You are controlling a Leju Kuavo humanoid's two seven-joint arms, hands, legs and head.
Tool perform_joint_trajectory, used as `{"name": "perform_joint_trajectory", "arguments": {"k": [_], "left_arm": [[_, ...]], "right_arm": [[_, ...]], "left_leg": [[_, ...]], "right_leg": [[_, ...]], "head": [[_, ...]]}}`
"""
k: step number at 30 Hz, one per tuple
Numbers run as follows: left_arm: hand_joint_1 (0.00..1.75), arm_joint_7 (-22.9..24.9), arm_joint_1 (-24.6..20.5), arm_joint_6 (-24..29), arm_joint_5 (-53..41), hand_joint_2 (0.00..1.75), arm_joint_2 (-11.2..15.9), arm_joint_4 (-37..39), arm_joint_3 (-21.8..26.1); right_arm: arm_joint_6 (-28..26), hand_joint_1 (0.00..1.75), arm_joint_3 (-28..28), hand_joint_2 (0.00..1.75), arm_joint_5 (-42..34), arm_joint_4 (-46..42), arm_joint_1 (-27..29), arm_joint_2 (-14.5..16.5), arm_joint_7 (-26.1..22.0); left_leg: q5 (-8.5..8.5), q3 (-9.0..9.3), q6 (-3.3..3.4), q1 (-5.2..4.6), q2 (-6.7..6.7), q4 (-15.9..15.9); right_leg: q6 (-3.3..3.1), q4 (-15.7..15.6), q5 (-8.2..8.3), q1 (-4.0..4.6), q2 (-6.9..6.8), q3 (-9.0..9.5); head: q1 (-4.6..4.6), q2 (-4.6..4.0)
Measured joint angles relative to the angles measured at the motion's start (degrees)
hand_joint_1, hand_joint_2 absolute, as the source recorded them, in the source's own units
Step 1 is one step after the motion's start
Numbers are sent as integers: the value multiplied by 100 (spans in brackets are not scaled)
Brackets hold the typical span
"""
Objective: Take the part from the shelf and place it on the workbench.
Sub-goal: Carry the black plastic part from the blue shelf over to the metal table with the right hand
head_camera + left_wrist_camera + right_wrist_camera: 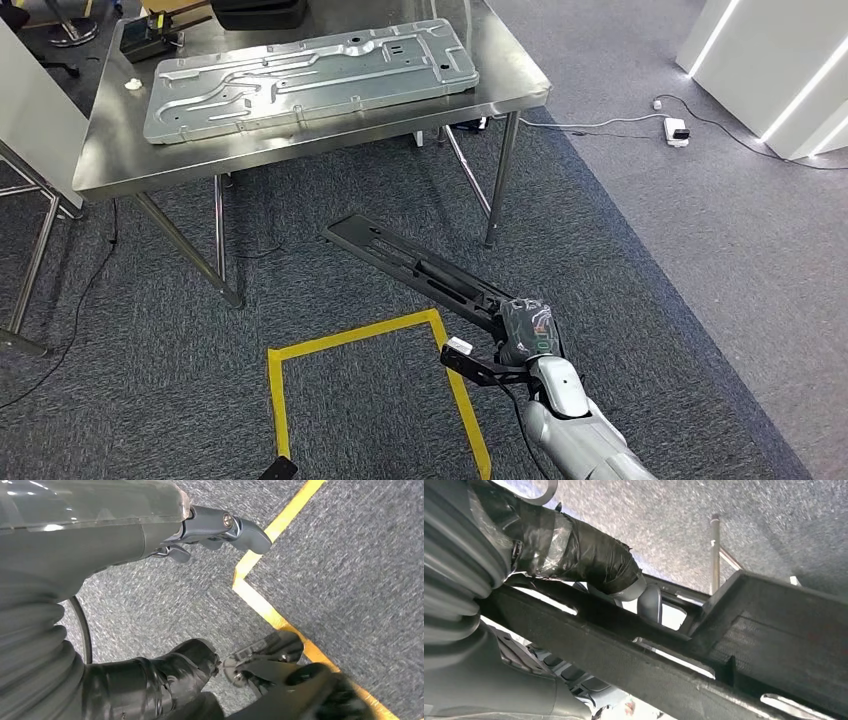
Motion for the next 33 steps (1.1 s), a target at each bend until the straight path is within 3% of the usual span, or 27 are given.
{"name": "perform_joint_trajectory", "arguments": {"k": [2,3,4,7,9,11,12,13,14,16,18,21,23,26,28,29,31,33], "left_arm": [[0,-2,-22,0,0,175,5,0,10],[0,-5,-35,0,0,175,4,0,17],[0,-8,-43,0,0,175,4,0,24],[0,-11,-31,0,0,175,0,0,36],[0,-13,-32,0,-1,175,-3,0,39],[0,-13,-36,0,-2,175,-2,0,43],[0,-13,-32,0,-2,175,-1,0,45],[0,-13,-27,-3,-6,175,-2,0,45],[0,-13,-21,-5,-12,175,-2,0,45],[0,-12,-8,-11,-27,175,-7,0,45],[0,-11,3,-11,-33,175,-12,0,45],[0,-6,17,-12,-37,175,-10,0,46],[0,0,24,-12,-41,175,-4,0,47],[0,4,12,-13,-44,175,-3,0,48],[0,5,18,-12,-44,175,-3,0,48],[0,6,24,-12,-44,175,-1,0,48],[0,7,28,-11,-43,175,5,0,48],[0,6,10,-11,-43,175,8,0,48]], "right_arm": [[-4,175,-1,175,-1,0,-5,10,-10],[-5,175,-1,175,-2,0,-10,13,-12],[-6,175,-2,175,-2,0,-15,15,-13],[-8,175,-2,175,-1,0,-30,27,-15],[-9,175,-2,175,0,1,-40,29,-22],[-10,175,-2,175,0,7,-30,29,-28],[-11,175,-2,175,0,11,-13,29,-28],[-14,175,-2,175,0,15,5,29,-27],[-16,175,-2,175,0,17,18,28,-26],[-26,175,-3,175,8,17,22,26,-20],[-45,175,-3,175,28,17,15,27,-20],[-76,175,-2,175,41,17,17,45,-46],[-80,175,-2,175,38,17,18,51,-57],[-86,175,-2,175,33,18,22,63,-70],[-88,175,-2,175,31,20,33,64,-72],[-88,175,-2,175,31,21,38,64,-74],[-88,175,-2,175,31,21,42,64,-85],[-88,175,-2,175,31,20,35,67,-98]], "left_leg": [[251,354,38,-38,189,-702],[280,437,67,-59,246,-882],[255,454,99,-83,252,-933],[285,476,218,-74,96,-994],[304,503,305,-56,12,-1033],[301,501,351,-69,-84,-1030],[297,501,359,-77,-141,-1024],[294,502,361,-82,-195,-1016],[288,505,360,-86,-243,-1004],[267,512,347,-88,-317,-979],[250,497,305,-104,-362,-951],[249,477,216,-110,-373,-962],[131,422,161,-111,-282,-815],[-369,-23,78,-79,-114,169],[-500,-280,36,-48,-81,679],[-394,-250,25,-36,-73,604],[6,111,22,-17,-51,-138],[225,454,47,-33,-35,-816]], "right_leg": [[49,12,-42,24,-53,40],[78,11,-55,42,-86,55],[107,3,-63,61,-125,67],[204,34,-140,55,-188,90],[235,456,-405,35,-56,-94],[235,1238,-746,36,68,-482],[234,1534,-820,38,91,-645],[228,1634,-778,40,101,-720],[212,1506,-626,43,107,-687],[152,793,-202,55,135,-396],[108,204,2,77,172,-147],[75,57,17,80,185,-84],[13,-4,49,42,165,-48],[-40,-43,63,24,123,-19],[-37,-38,55,22,101,-17],[-27,-33,48,17,95,-12],[12,-16,22,6,89,9],[71,10,-7,23,85,14]], "head": [[3,0],[7,0],[10,0],[13,0],[16,0],[18,0],[18,0],[17,0],[18,0],[19,0],[17,0],[17,0],[16,0],[11,0],[11,0],[10,0],[10,0],[13,0]]}}
